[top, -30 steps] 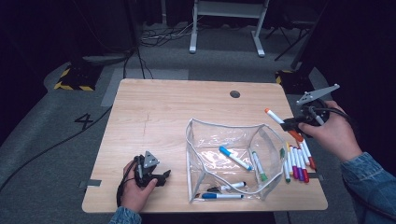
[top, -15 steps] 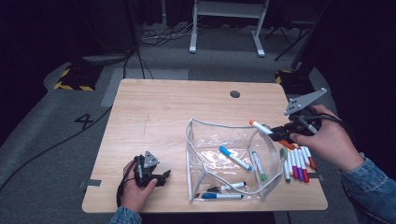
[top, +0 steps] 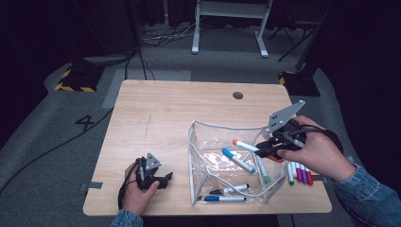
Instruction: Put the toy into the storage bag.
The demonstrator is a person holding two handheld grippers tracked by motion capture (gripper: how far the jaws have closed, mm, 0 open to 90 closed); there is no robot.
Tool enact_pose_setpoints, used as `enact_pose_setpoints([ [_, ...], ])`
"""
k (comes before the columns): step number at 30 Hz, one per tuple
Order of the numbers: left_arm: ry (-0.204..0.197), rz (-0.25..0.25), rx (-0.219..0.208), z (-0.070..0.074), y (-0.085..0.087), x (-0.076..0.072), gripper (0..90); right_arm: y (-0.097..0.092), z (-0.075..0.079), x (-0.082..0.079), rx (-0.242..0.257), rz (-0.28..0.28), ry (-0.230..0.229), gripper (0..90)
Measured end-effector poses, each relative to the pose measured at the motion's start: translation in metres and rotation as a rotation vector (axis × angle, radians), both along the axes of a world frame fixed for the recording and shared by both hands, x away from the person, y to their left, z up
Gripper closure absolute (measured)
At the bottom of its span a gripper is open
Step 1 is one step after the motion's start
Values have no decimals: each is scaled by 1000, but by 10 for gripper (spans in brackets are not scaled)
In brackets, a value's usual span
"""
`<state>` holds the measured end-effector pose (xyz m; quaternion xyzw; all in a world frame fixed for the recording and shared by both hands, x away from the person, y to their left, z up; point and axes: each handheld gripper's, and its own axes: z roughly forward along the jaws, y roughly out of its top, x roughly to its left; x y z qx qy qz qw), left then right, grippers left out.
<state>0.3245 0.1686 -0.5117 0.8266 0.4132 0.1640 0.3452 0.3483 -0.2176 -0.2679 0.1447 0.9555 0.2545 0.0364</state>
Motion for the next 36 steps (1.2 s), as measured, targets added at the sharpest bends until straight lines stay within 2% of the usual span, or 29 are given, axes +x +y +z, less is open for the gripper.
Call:
enact_pose_setpoints([
  [9, 0, 0, 0, 0, 0, 0, 223, 22, -11, -8, -40, 103, 34, 768],
  [18, 0, 0, 0, 0, 0, 0, 223, 44, -30, -12, -147, 206, 73, 768],
  [36, 0, 0, 0, 0, 0, 0, 223, 74, -70, -8, -301, 312, 162, 768],
])
